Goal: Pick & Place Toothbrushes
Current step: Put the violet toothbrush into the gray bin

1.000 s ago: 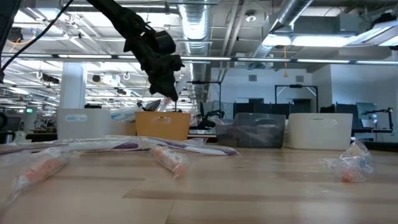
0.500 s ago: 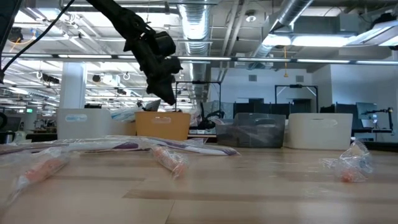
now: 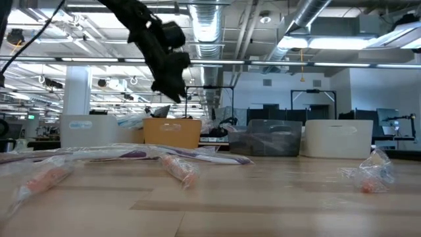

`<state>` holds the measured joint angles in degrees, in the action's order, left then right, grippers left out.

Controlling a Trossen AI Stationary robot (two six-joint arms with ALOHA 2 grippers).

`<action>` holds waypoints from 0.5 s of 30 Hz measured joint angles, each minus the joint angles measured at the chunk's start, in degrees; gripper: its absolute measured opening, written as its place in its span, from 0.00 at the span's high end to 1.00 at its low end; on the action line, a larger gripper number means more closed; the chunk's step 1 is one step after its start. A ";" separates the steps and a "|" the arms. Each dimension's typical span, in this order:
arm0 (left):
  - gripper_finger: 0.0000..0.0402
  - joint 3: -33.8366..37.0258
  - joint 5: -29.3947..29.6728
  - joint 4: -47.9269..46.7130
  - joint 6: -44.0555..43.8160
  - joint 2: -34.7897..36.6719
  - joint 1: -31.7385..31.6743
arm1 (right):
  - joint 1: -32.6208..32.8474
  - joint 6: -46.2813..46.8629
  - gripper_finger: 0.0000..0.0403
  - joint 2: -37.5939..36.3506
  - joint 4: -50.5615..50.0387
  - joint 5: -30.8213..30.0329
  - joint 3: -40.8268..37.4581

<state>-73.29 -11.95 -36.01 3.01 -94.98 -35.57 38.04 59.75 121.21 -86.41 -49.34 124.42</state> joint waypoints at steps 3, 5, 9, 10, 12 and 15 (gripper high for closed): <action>0.46 0.02 -2.34 -1.74 0.02 4.30 2.49 | 0.19 -1.10 0.81 0.00 0.05 0.14 0.00; 0.46 0.02 -3.21 -2.84 0.05 7.84 4.49 | 0.18 -3.46 0.81 0.00 0.28 1.16 0.00; 0.47 1.95 -3.43 -2.89 0.04 16.36 9.59 | 0.14 -7.91 0.81 0.00 0.28 2.05 0.00; 0.47 3.03 -3.45 -2.62 0.04 18.53 11.00 | -0.07 -8.64 0.80 0.00 0.30 2.69 0.00; 0.46 6.08 -3.52 -2.72 -0.13 23.22 13.47 | -0.40 -9.90 0.77 0.00 0.27 3.55 0.00; 0.46 11.79 -3.46 -1.07 -1.95 30.71 17.23 | -1.16 -12.69 0.69 0.00 0.28 4.54 0.00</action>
<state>-61.51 -15.40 -37.08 1.06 -64.27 -18.34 36.88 47.06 121.21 -86.13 -44.80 124.42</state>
